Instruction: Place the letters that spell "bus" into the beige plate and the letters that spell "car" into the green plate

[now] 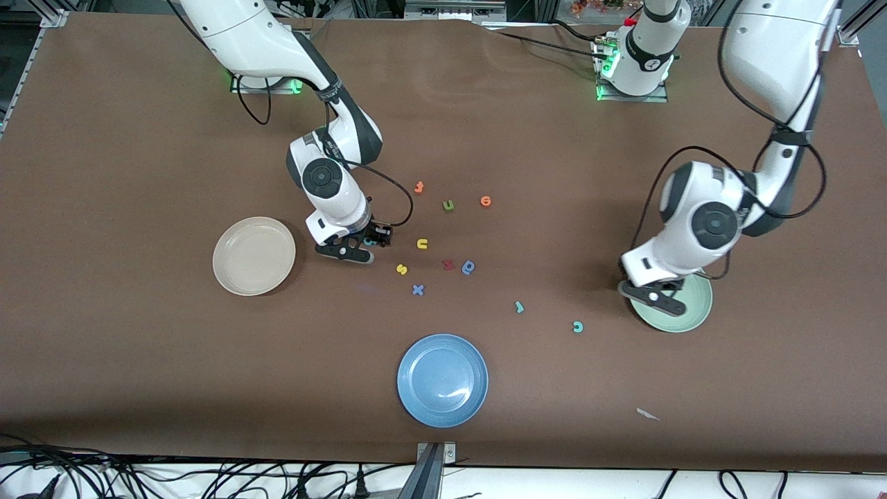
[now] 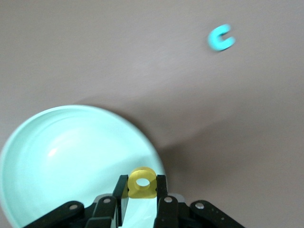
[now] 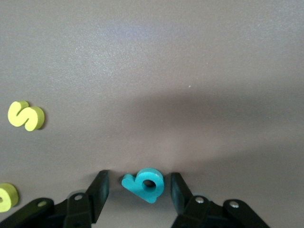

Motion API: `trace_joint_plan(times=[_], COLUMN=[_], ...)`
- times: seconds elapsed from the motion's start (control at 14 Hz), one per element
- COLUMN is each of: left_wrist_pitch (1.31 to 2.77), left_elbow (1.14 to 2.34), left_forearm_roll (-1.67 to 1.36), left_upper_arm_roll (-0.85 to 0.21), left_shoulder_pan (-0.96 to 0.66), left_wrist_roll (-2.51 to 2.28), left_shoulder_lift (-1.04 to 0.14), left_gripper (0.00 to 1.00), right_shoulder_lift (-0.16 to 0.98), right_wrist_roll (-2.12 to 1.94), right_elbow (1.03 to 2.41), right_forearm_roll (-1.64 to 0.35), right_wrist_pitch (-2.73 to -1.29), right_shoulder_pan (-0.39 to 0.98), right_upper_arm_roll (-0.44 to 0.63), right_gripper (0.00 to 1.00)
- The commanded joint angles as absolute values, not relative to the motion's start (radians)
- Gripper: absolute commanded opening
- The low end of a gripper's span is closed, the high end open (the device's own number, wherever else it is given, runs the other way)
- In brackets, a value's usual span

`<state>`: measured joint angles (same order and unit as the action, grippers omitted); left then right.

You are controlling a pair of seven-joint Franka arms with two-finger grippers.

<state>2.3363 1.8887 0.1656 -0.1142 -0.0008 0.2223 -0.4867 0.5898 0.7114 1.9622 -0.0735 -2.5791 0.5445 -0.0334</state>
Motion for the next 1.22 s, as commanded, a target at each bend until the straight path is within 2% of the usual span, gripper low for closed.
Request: trace_joint_plan(times=[0.0, 0.07, 0.14, 0.21, 0.29, 0.43, 0.5, 0.86, 1.15], left_wrist_pitch=[2.329, 2.329, 2.329, 2.329, 2.329, 2.326, 2.322, 2.292, 2.292], left_elbow=[1.867, 1.867, 1.867, 1.867, 1.865, 1.864, 1.861, 1.787, 1.646], left_forearm_roll=[0.204, 0.204, 0.210, 0.218, 0.219, 0.218, 0.206, 0.184, 0.163], left_upper_arm_roll=[-0.129, -0.129, -0.129, -0.129, -0.129, -0.138, -0.150, -0.210, -0.212], left_shoulder_pan=[0.075, 0.078, 0.081, 0.087, 0.089, 0.078, 0.075, 0.058, -0.015], left_wrist_roll=[0.308, 0.310, 0.310, 0.310, 0.311, 0.304, 0.295, 0.223, 0.108], left_shoulder_lift=[-0.531, -0.540, -0.546, -0.551, -0.548, -0.540, -0.529, -0.523, -0.629], left_gripper=[0.18, 0.18, 0.29, 0.65, 1.00, 1.00, 1.00, 1.00, 1.00], right_shoulder_lift=[0.578, 0.578, 0.578, 0.578, 0.578, 0.578, 0.578, 0.578, 0.566], right_wrist_roll=[0.707, 0.698, 0.693, 0.695, 0.695, 0.696, 0.696, 0.698, 0.678], right_elbow=[1.983, 1.983, 1.983, 1.983, 1.983, 1.983, 1.983, 1.980, 1.968], right_forearm_roll=[-0.066, -0.066, -0.067, -0.067, -0.067, -0.067, -0.067, -0.067, -0.068], right_wrist_pitch=[-2.595, -2.595, -2.595, -2.595, -2.595, -2.595, -2.595, -2.595, -2.567], right_shoulder_pan=[0.548, 0.548, 0.548, 0.548, 0.548, 0.548, 0.548, 0.548, 0.540], right_upper_arm_roll=[-0.031, -0.029, -0.028, -0.028, -0.028, -0.028, -0.028, -0.028, -0.012], right_gripper=[0.54, 0.53, 0.50, 0.50, 0.46, 0.45, 0.41, 0.35, 0.34])
